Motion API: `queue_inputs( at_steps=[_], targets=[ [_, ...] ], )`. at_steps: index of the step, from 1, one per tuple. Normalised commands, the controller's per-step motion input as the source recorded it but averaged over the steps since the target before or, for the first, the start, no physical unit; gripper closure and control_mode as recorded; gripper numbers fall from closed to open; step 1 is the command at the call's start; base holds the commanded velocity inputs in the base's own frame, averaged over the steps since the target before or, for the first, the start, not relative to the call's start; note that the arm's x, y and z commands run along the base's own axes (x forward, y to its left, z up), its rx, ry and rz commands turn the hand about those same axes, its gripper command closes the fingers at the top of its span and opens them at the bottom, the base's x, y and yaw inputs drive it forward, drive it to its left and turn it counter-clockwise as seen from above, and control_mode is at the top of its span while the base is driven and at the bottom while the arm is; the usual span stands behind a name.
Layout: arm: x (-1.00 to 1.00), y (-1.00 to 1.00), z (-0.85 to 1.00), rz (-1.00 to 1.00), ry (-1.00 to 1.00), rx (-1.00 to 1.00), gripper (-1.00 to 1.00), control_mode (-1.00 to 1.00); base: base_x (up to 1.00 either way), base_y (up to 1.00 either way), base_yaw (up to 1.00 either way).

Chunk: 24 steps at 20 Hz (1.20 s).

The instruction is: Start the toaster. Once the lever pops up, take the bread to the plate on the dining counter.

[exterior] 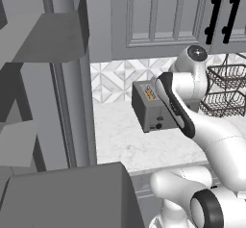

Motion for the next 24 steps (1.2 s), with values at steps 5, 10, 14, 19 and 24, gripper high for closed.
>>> queue_inputs(
  at_steps=[5,10,14,19,24],
  targets=[
    [0.00,0.00,0.00,0.00,0.00,0.00,-1.00,-1.00,0.00,0.00,0.00],
    [0.00,0.00,0.00,0.00,0.00,0.00,-1.00,-1.00,0.00,0.00,0.00],
    [0.00,0.00,0.00,0.00,0.00,0.00,-1.00,-1.00,0.00,0.00,0.00],
    [0.00,0.00,0.00,0.00,0.00,0.00,-1.00,-1.00,0.00,0.00,0.00],
    [0.00,0.00,0.00,0.00,0.00,0.00,-1.00,-1.00,0.00,0.00,0.00]
  ],
)
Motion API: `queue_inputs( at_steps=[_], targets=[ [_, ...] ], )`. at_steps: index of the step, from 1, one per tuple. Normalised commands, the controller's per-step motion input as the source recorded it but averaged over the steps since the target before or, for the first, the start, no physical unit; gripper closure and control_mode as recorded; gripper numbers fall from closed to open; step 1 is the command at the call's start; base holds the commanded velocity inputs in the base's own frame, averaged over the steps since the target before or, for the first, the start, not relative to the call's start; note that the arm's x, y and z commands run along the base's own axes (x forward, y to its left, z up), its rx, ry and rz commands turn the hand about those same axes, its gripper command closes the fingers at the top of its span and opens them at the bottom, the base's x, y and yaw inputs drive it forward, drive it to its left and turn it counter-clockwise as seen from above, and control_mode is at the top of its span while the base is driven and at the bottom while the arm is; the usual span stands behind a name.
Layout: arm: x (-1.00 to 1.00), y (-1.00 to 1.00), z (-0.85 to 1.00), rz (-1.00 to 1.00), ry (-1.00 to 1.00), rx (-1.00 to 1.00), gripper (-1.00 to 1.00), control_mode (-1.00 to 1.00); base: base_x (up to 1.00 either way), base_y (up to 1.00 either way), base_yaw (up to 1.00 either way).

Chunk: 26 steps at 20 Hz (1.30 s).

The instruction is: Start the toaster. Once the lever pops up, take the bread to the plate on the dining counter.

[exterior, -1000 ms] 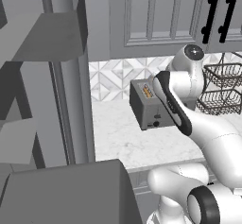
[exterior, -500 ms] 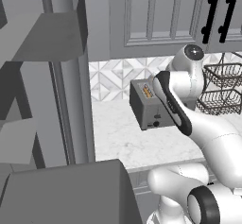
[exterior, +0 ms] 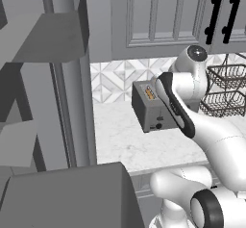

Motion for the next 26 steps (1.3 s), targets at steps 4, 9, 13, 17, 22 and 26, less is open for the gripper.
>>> queue_inputs(
  at_steps=[4,9,13,17,22,26],
  targets=[
    [0.00,0.00,0.00,0.00,0.00,0.00,-1.00,-1.00,0.00,0.00,0.00],
    [0.00,0.00,0.00,0.00,0.00,0.00,-1.00,-1.00,0.00,0.00,0.00],
    [0.00,0.00,0.00,0.00,0.00,0.00,-1.00,-1.00,0.00,0.00,0.00],
    [0.00,0.00,0.00,0.00,0.00,0.00,-1.00,-1.00,0.00,0.00,0.00],
    [0.00,0.00,0.00,0.00,0.00,0.00,-1.00,-1.00,0.00,0.00,0.00],
    [0.00,0.00,0.00,0.00,0.00,0.00,-1.00,-1.00,0.00,0.00,0.00]
  ],
)
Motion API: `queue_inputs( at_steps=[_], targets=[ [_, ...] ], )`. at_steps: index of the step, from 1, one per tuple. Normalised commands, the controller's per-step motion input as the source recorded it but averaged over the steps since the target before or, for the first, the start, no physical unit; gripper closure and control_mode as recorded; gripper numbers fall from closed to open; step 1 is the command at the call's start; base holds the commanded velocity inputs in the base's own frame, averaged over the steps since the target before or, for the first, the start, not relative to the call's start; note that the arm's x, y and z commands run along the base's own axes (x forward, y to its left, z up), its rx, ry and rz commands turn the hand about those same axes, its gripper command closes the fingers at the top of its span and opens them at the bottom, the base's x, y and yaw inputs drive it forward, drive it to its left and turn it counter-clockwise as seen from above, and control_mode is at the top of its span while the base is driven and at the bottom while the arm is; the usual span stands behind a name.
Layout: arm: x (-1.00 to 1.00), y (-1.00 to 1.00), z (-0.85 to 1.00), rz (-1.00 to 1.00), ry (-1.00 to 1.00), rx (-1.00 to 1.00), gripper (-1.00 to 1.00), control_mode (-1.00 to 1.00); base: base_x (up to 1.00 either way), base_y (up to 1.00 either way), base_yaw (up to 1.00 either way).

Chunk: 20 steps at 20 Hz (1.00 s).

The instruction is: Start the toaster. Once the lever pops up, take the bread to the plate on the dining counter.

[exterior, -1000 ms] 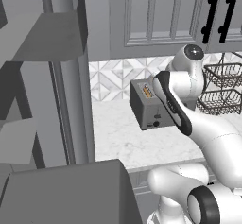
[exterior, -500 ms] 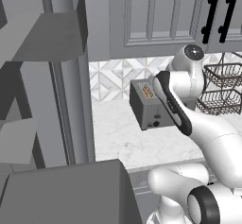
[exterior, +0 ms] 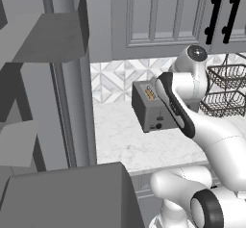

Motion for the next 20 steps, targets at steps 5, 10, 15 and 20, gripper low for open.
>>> queue_inputs(
  at_steps=[5,10,15,20],
  targets=[
    [0.00,0.00,0.00,0.00,0.00,0.00,-1.00,-1.00,0.00,0.00,0.00],
    [0.00,0.00,0.00,0.00,0.00,0.00,-1.00,-1.00,0.00,0.00,0.00],
    [0.00,0.00,0.00,0.00,0.00,0.00,-1.00,-1.00,0.00,0.00,0.00],
    [0.00,0.00,0.00,0.00,0.00,0.00,-1.00,-1.00,0.00,0.00,0.00]
  ],
)
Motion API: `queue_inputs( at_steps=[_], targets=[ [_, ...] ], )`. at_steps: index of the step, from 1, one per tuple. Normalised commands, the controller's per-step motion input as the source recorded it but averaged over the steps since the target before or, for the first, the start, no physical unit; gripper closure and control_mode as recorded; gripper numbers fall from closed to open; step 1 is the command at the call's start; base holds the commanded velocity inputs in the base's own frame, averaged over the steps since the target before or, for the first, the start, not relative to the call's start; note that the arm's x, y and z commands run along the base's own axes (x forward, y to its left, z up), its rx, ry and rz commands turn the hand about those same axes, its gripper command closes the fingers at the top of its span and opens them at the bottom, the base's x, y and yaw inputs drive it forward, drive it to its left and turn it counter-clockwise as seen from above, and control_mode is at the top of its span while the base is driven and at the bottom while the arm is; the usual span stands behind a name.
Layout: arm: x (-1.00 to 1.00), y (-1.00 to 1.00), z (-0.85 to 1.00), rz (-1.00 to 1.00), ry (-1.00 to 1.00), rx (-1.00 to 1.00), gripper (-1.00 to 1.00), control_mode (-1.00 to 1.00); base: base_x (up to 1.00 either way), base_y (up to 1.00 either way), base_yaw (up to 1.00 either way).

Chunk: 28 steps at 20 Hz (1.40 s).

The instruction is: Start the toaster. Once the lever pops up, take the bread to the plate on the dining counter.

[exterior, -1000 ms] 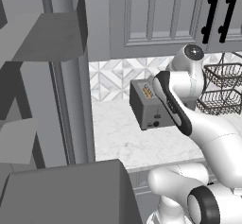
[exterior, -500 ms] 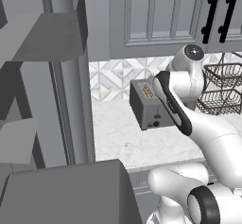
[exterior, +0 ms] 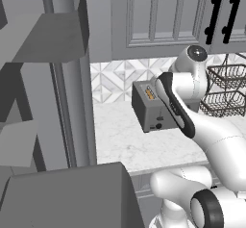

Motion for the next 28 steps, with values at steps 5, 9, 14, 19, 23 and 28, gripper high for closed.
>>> queue_inputs(
  at_steps=[5,9,14,19,23,28],
  targets=[
    [0.00,0.00,0.00,0.00,0.00,0.00,-1.00,-1.00,0.00,0.00,0.00],
    [0.00,0.00,0.00,0.00,0.00,0.00,-1.00,-1.00,0.00,0.00,0.00],
    [0.00,0.00,0.00,0.00,0.00,0.00,-1.00,-1.00,0.00,0.00,0.00],
    [0.00,0.00,0.00,0.00,0.00,0.00,-1.00,-1.00,0.00,0.00,0.00],
    [0.00,0.00,0.00,0.00,0.00,0.00,-1.00,-1.00,0.00,0.00,0.00],
    [0.00,0.00,0.00,0.00,0.00,0.00,-1.00,-1.00,0.00,0.00,0.00]
  ],
)
